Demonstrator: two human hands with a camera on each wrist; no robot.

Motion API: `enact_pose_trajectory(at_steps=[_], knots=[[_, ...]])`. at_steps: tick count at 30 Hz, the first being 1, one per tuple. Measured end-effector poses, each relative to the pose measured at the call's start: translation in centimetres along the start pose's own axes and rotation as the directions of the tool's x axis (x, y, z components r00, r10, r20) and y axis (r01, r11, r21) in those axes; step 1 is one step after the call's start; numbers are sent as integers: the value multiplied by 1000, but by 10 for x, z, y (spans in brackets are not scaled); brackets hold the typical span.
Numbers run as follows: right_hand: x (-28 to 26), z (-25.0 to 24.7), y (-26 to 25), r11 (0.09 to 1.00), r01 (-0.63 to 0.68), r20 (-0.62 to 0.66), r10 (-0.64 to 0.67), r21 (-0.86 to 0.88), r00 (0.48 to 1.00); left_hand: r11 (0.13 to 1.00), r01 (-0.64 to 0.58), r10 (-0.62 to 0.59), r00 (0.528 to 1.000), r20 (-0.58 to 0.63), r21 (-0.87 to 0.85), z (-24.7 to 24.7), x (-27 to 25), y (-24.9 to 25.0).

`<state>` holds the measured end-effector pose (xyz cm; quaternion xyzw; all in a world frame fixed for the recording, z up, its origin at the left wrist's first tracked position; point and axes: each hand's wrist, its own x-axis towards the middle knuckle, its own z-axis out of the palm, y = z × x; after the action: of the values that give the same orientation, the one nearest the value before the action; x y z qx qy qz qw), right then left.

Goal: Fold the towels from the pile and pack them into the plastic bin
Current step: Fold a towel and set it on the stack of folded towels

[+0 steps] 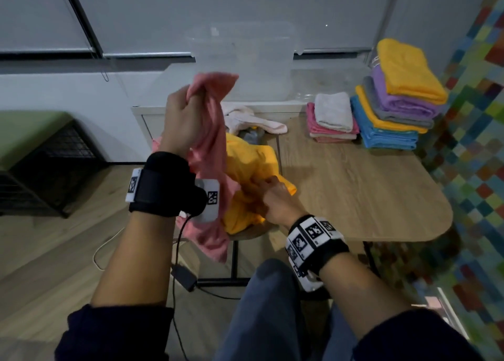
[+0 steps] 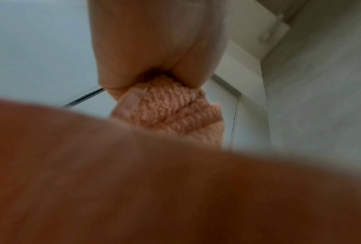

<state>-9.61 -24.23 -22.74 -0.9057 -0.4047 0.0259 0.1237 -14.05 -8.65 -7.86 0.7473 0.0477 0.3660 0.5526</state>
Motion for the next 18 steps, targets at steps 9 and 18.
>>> enact_pose_trajectory(at_steps=[9, 18], knots=[[43, -27, -4, 874, -99, 94, 61, 476, 994, 952, -223, 267, 939, 215, -209, 26, 29, 37], [-4, -150, -16, 369, 106, -211, 259, 923, 942, 960, -276, 235, 883, 406, 43, 57, 14, 29]])
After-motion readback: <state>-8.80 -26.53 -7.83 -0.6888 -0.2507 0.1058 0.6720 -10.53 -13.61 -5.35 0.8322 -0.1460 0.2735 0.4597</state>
